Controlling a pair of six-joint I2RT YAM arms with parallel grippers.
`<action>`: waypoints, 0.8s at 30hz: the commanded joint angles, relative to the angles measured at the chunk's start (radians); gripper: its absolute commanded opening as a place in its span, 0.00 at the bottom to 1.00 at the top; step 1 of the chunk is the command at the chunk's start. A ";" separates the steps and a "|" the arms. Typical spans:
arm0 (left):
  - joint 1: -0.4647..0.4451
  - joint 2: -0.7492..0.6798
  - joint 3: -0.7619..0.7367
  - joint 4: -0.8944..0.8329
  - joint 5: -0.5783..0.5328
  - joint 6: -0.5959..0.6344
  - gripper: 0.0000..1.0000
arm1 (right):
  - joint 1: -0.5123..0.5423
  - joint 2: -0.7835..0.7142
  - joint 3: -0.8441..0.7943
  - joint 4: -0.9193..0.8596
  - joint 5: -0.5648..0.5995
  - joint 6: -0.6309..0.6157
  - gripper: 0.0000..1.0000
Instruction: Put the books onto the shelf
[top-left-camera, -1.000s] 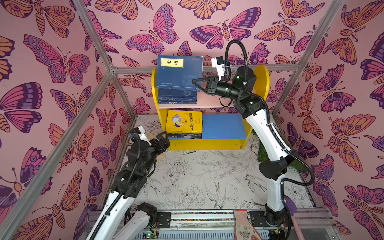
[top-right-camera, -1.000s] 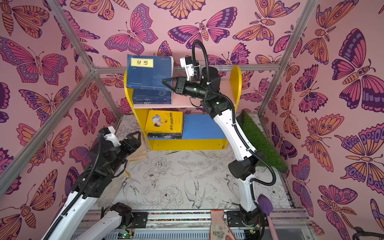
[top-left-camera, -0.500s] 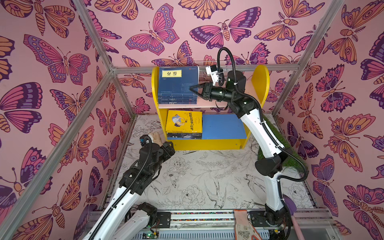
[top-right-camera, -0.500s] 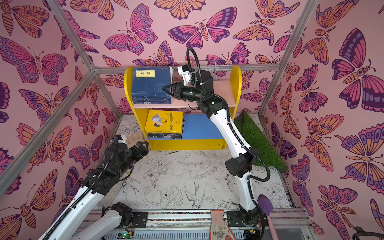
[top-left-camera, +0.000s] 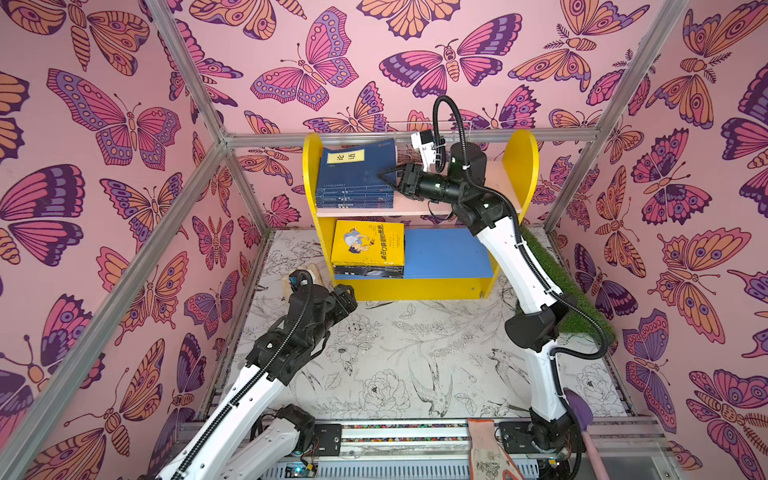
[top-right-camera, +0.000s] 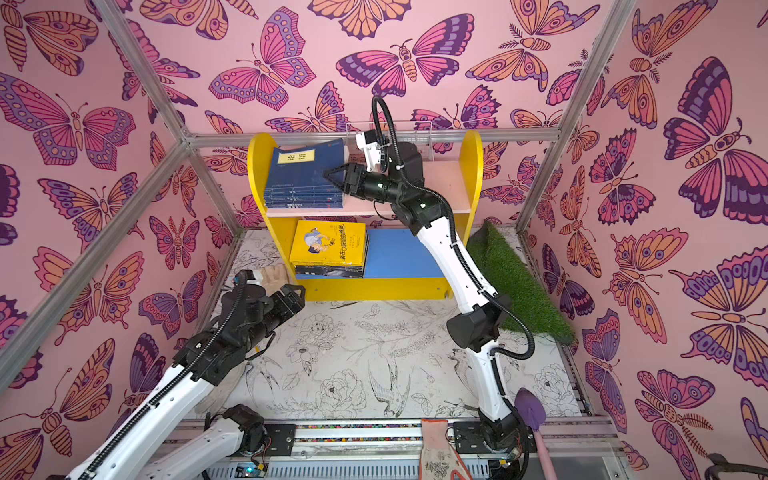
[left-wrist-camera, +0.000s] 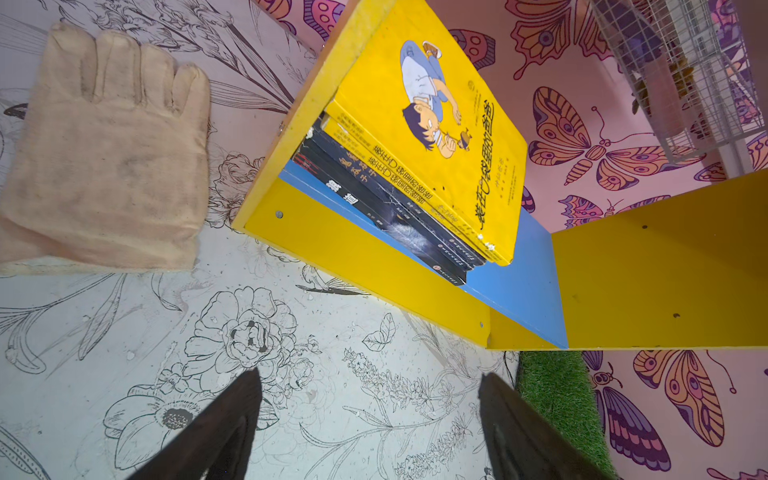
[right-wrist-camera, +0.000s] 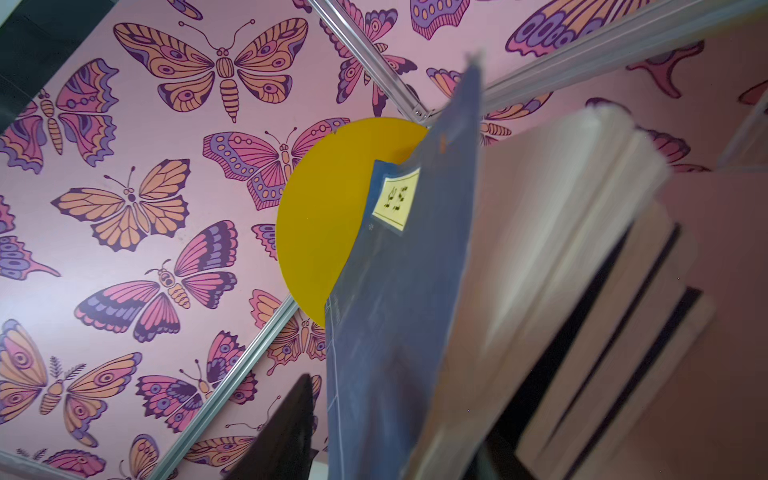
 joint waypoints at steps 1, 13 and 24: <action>-0.008 0.004 0.014 -0.006 0.000 -0.015 0.84 | 0.003 -0.021 0.016 -0.087 0.090 -0.096 0.59; -0.021 0.002 0.004 -0.002 0.001 -0.043 0.84 | 0.088 0.003 0.023 -0.266 0.317 -0.307 0.65; -0.024 -0.012 -0.011 0.004 0.007 -0.059 0.84 | 0.183 0.056 0.025 -0.293 0.603 -0.436 0.66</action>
